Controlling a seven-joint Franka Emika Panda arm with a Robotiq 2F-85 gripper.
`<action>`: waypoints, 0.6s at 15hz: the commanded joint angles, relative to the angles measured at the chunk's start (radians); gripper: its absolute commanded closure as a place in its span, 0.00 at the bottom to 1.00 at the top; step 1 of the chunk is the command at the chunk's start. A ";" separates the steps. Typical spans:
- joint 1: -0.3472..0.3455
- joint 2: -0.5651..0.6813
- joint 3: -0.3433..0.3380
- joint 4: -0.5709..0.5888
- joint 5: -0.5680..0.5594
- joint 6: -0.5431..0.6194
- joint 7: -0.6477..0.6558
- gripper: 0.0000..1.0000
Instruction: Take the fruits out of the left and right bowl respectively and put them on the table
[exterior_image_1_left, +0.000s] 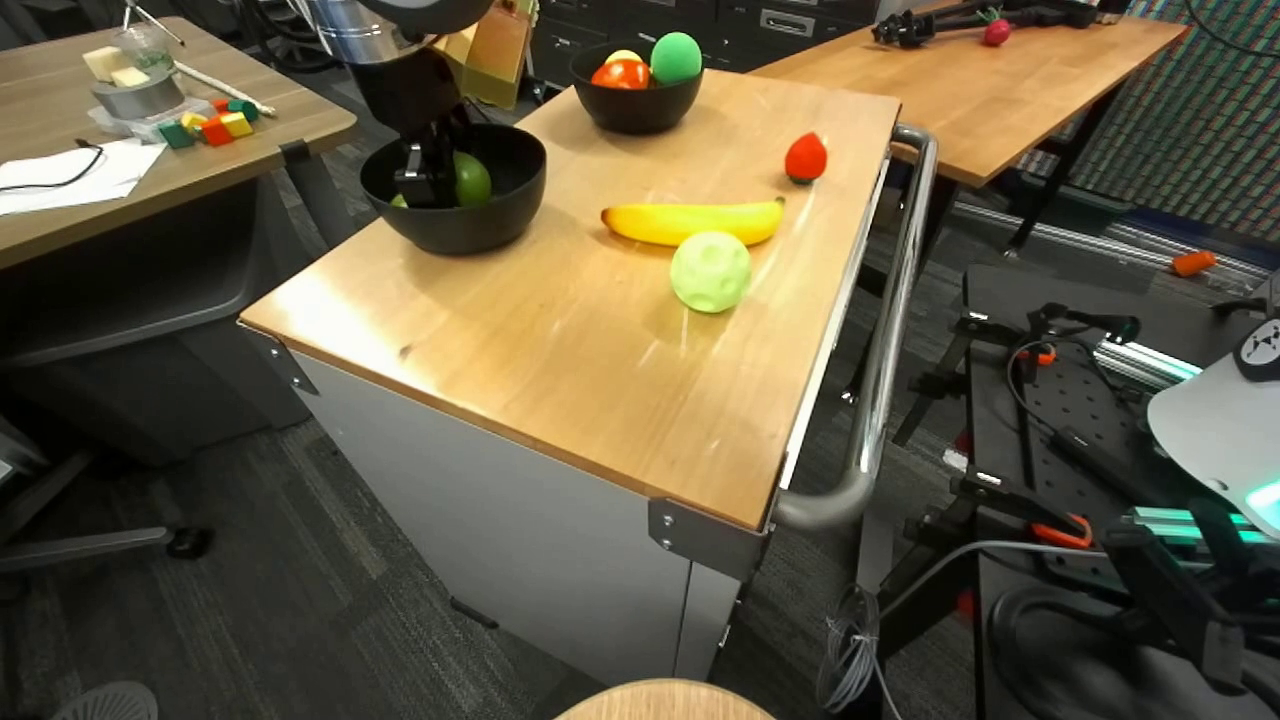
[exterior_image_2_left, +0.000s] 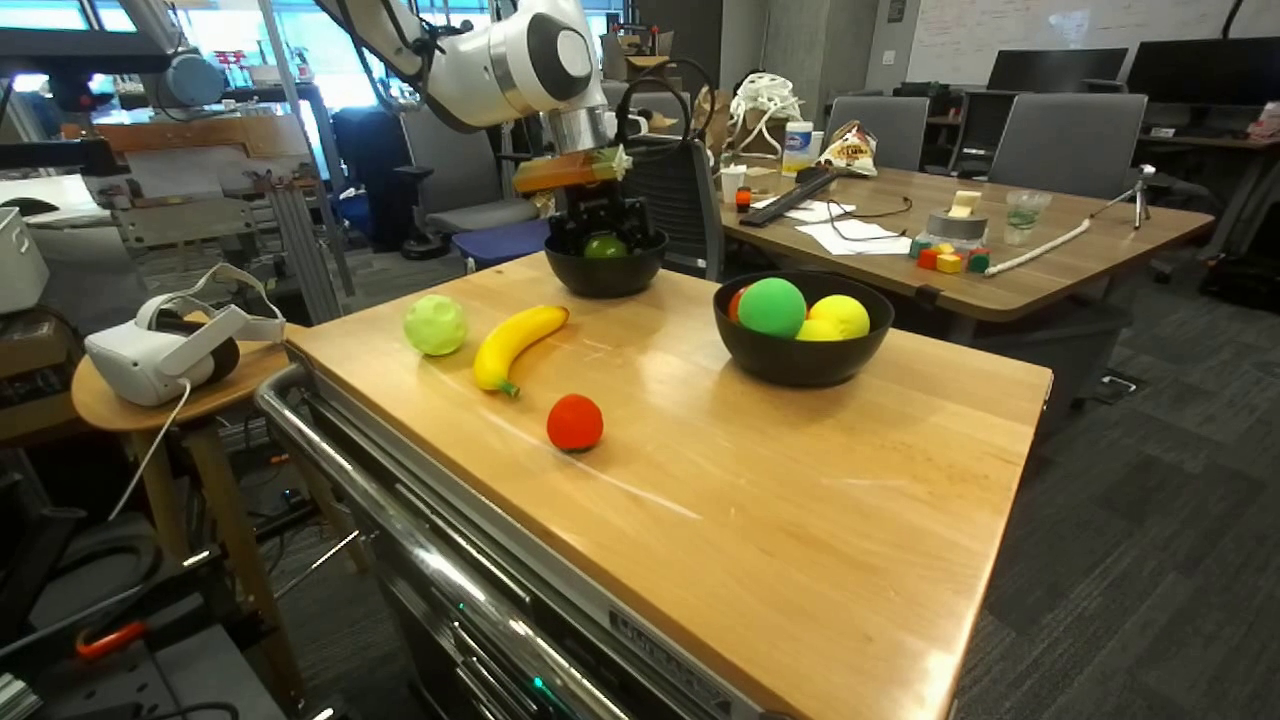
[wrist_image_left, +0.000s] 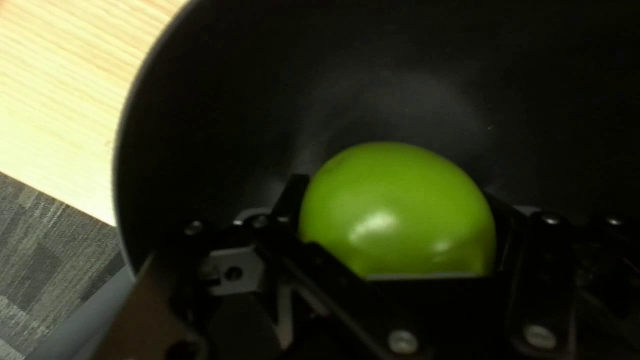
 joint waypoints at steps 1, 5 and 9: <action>0.034 -0.114 -0.021 -0.051 -0.002 -0.060 -0.017 0.57; 0.093 -0.280 -0.024 -0.140 -0.087 -0.139 -0.016 0.57; 0.117 -0.450 0.013 -0.287 -0.104 -0.221 -0.020 0.57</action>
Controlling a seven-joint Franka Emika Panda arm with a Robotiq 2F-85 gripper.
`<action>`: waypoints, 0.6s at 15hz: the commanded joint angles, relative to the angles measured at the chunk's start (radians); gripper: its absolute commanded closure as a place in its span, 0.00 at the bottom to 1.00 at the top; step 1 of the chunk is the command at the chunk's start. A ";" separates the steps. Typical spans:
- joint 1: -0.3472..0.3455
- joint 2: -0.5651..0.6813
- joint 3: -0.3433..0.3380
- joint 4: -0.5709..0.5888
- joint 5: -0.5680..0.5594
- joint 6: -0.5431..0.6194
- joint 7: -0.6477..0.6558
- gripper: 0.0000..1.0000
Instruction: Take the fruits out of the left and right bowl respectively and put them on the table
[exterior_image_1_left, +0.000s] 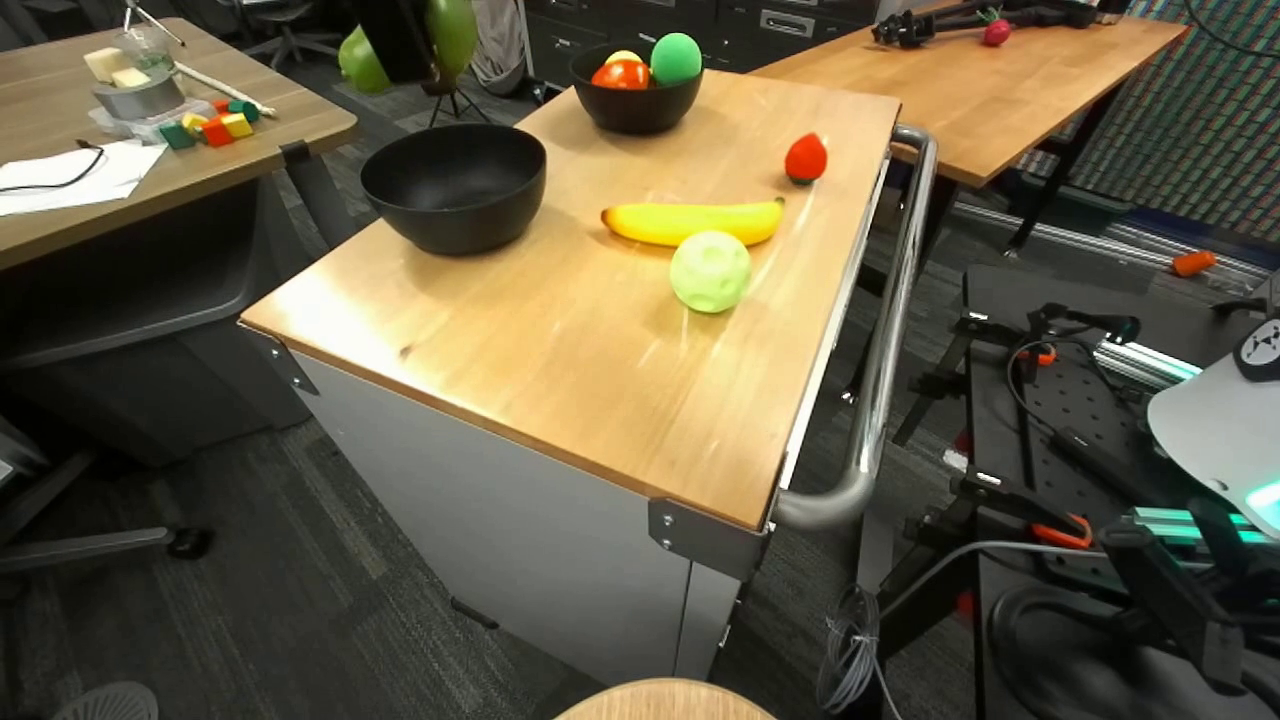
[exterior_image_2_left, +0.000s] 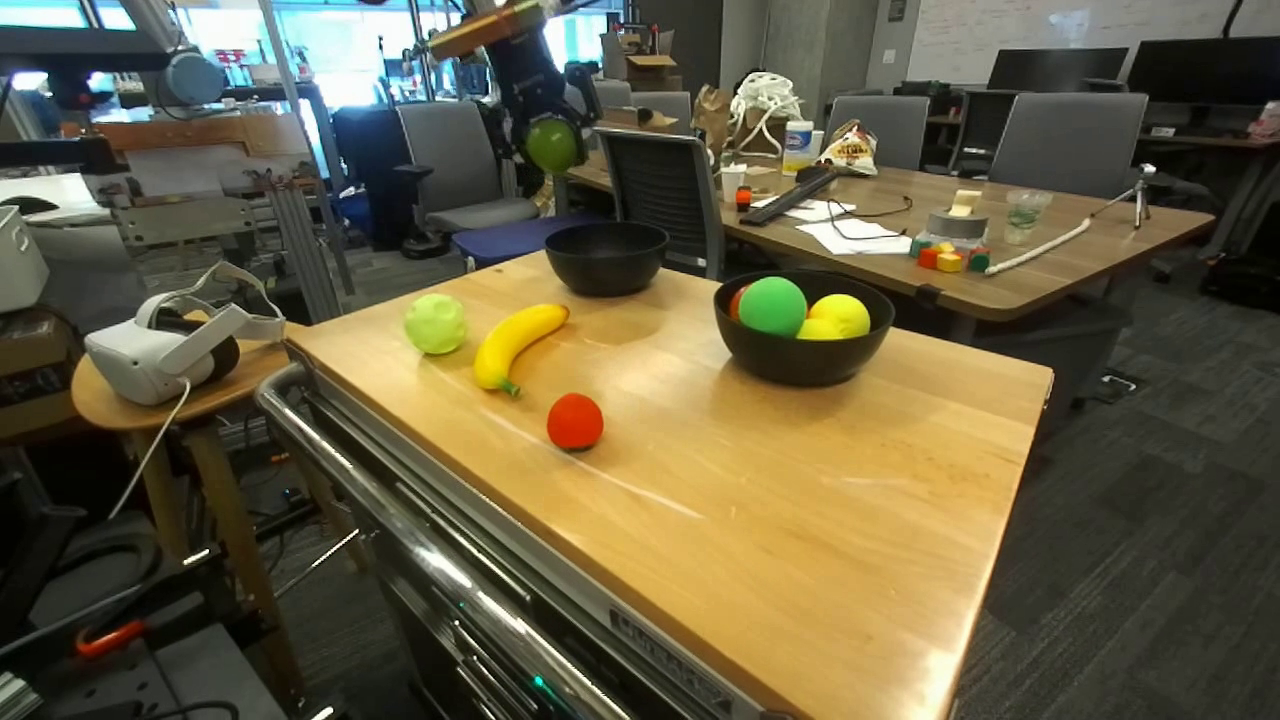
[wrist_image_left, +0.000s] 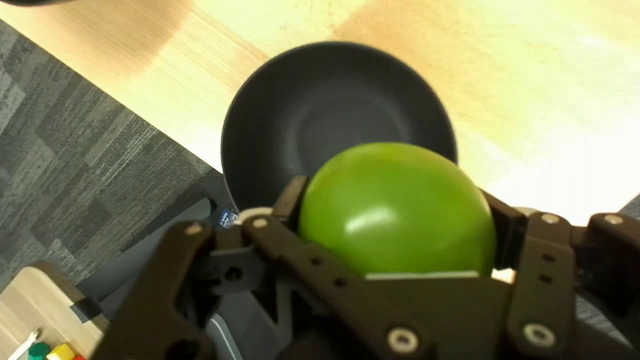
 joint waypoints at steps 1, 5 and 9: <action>0.008 -0.183 0.026 -0.201 -0.005 -0.039 -0.018 0.57; -0.015 -0.311 0.058 -0.420 0.054 0.005 -0.002 0.57; -0.027 -0.380 0.062 -0.632 0.075 0.155 0.061 0.57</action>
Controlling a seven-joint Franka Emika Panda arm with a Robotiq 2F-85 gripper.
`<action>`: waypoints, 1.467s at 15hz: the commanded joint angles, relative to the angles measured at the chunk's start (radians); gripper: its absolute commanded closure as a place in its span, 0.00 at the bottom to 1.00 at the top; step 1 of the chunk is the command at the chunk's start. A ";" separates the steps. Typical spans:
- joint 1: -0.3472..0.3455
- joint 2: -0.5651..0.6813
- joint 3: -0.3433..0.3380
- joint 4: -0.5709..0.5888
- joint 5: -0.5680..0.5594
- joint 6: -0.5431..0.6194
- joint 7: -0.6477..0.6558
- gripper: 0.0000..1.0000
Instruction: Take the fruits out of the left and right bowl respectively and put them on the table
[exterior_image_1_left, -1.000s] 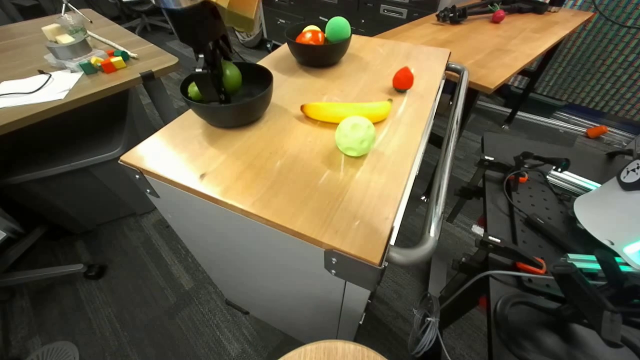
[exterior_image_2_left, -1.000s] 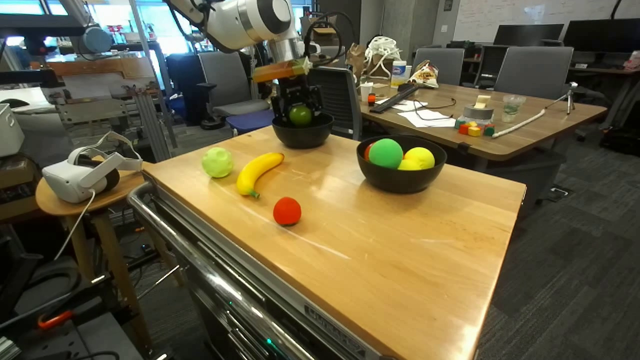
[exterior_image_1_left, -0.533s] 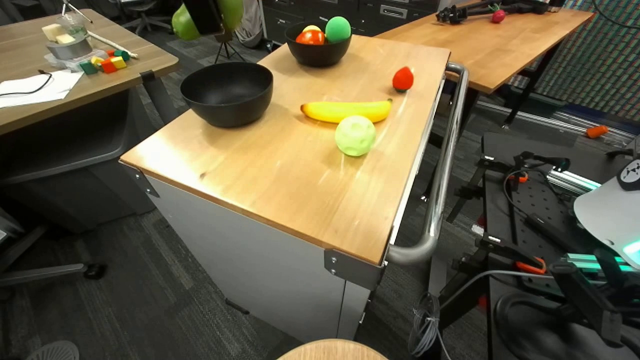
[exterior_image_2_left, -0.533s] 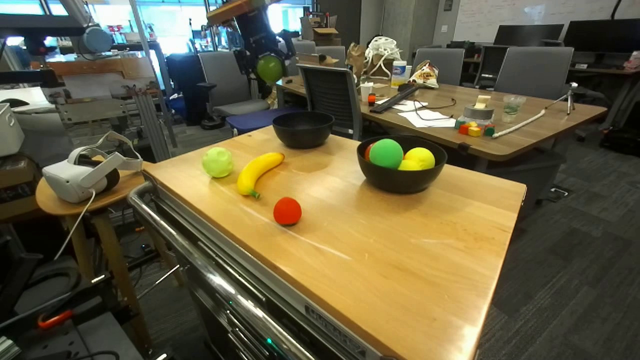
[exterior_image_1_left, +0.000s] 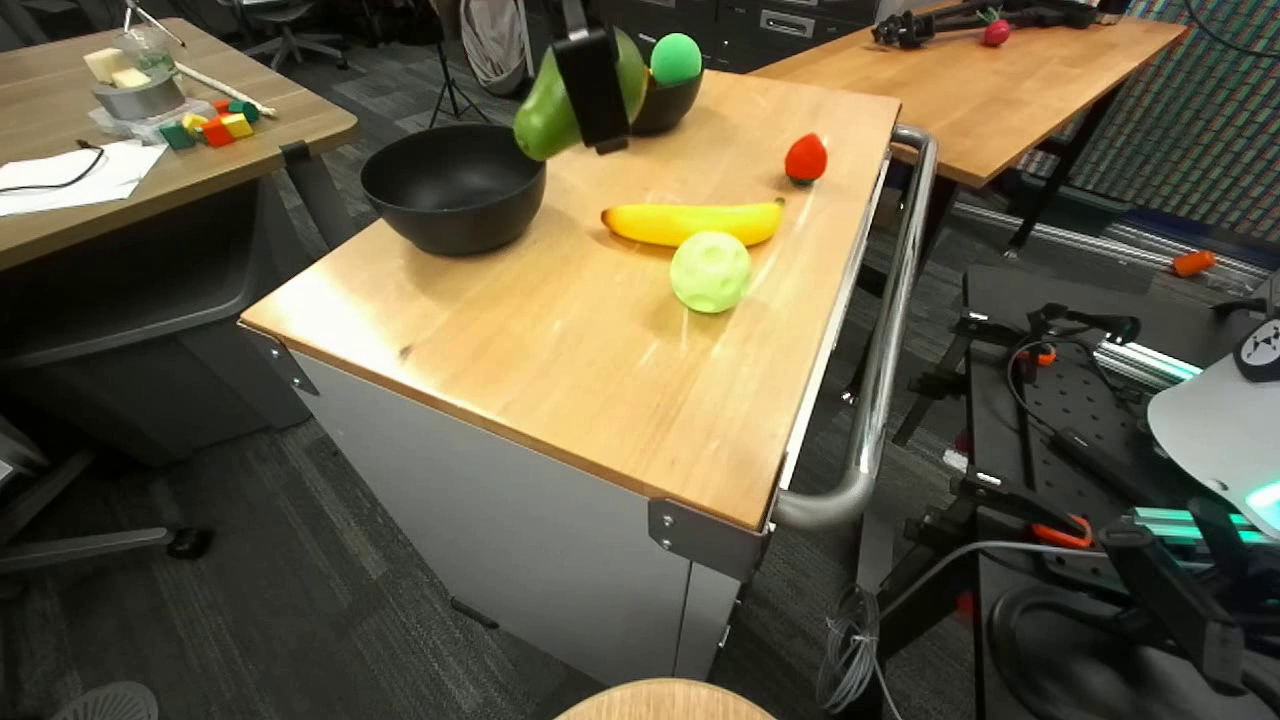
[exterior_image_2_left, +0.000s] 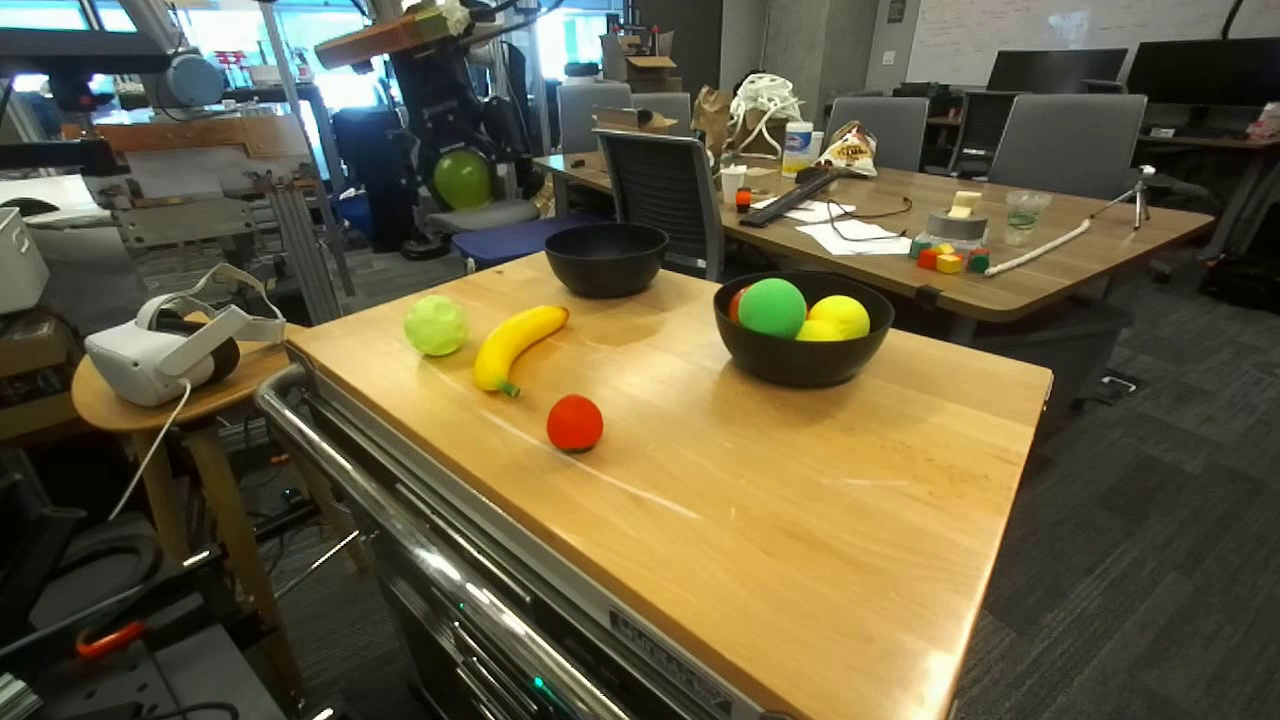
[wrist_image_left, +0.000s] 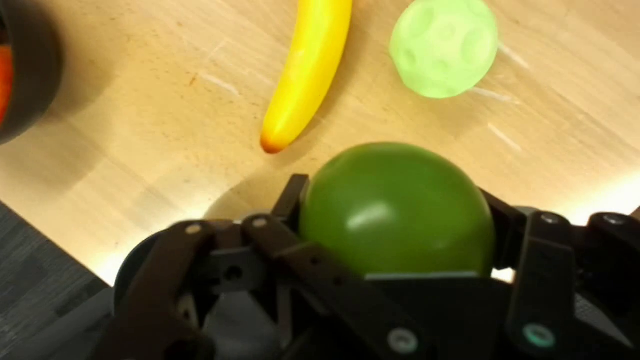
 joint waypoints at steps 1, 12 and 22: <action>-0.031 -0.097 0.014 -0.221 0.014 0.187 0.059 0.57; -0.044 0.001 0.011 -0.304 -0.003 0.492 0.034 0.57; -0.065 0.115 0.020 -0.187 0.081 0.458 -0.130 0.00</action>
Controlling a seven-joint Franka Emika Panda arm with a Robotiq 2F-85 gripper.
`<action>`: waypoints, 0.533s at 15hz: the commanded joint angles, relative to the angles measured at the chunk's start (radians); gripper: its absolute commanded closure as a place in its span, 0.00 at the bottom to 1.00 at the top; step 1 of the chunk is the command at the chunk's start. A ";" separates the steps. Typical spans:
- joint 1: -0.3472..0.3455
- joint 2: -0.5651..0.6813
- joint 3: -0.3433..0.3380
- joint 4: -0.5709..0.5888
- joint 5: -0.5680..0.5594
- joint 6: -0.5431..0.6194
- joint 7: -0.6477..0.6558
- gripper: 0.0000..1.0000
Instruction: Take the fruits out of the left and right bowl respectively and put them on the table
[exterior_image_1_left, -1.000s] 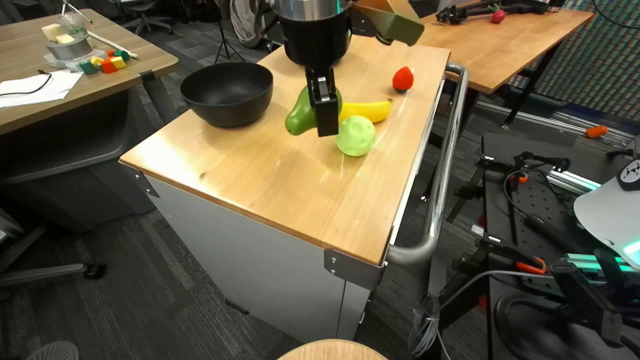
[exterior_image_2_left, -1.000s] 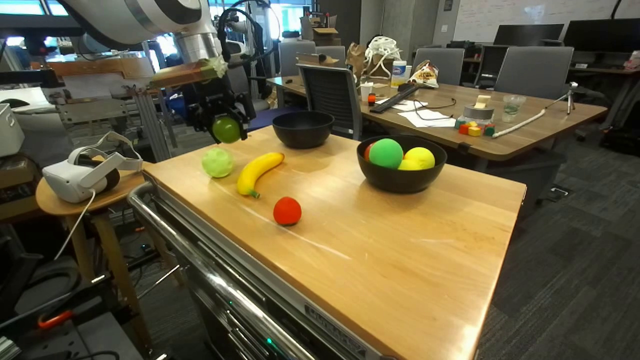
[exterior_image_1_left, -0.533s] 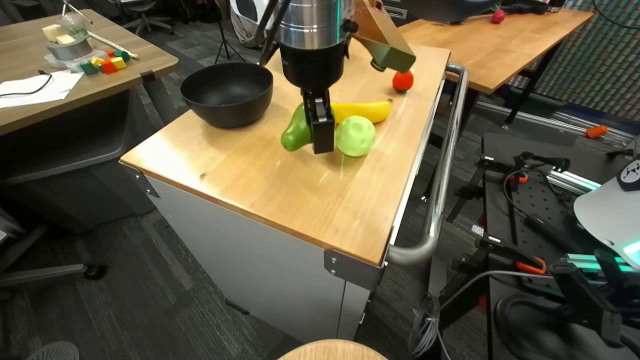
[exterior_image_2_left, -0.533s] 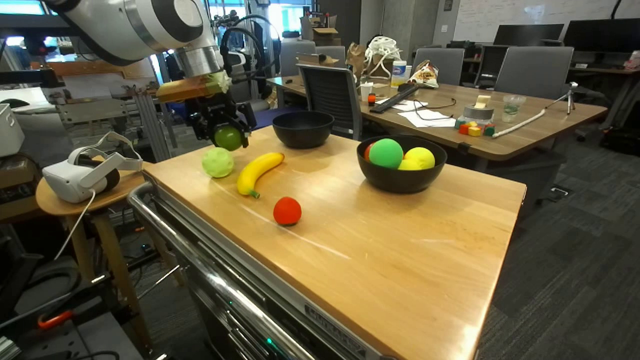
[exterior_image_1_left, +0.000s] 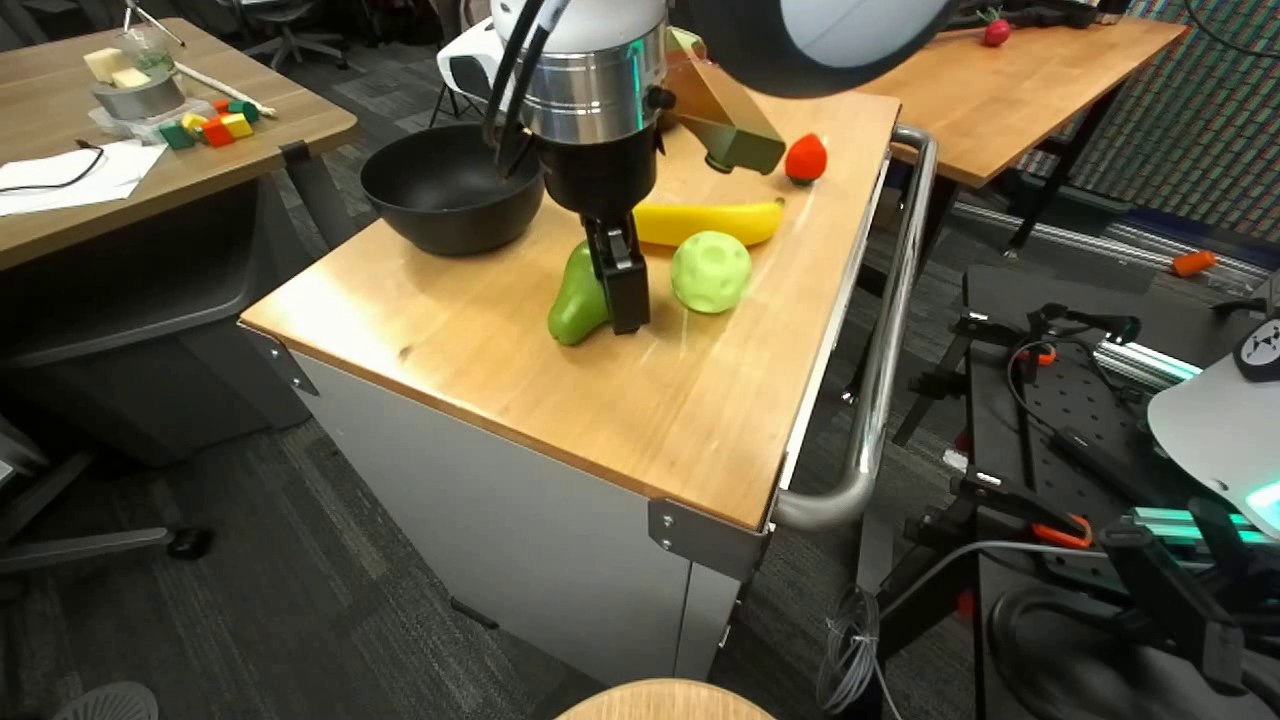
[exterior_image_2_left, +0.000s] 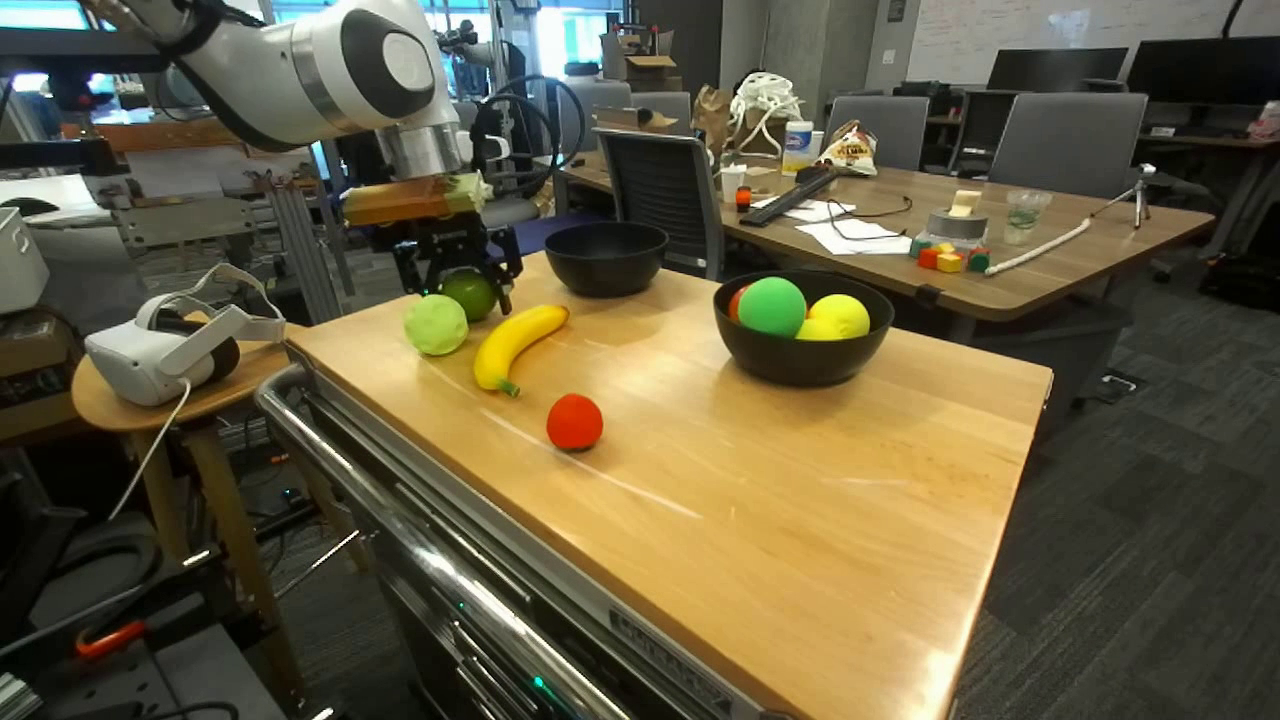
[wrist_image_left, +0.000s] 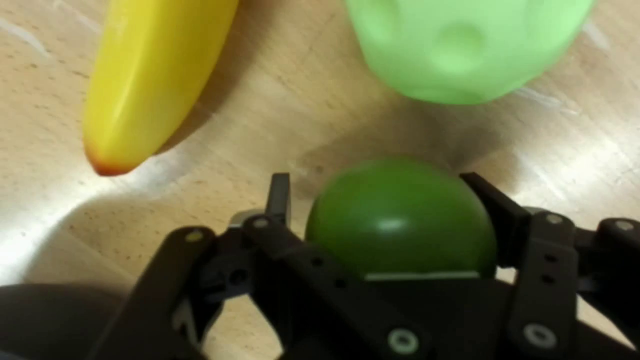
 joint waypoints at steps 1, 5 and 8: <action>-0.028 0.017 0.021 0.083 0.052 -0.049 -0.098 0.00; -0.051 -0.019 0.026 0.185 0.107 -0.231 -0.204 0.00; -0.063 -0.062 -0.003 0.286 0.070 -0.443 -0.207 0.00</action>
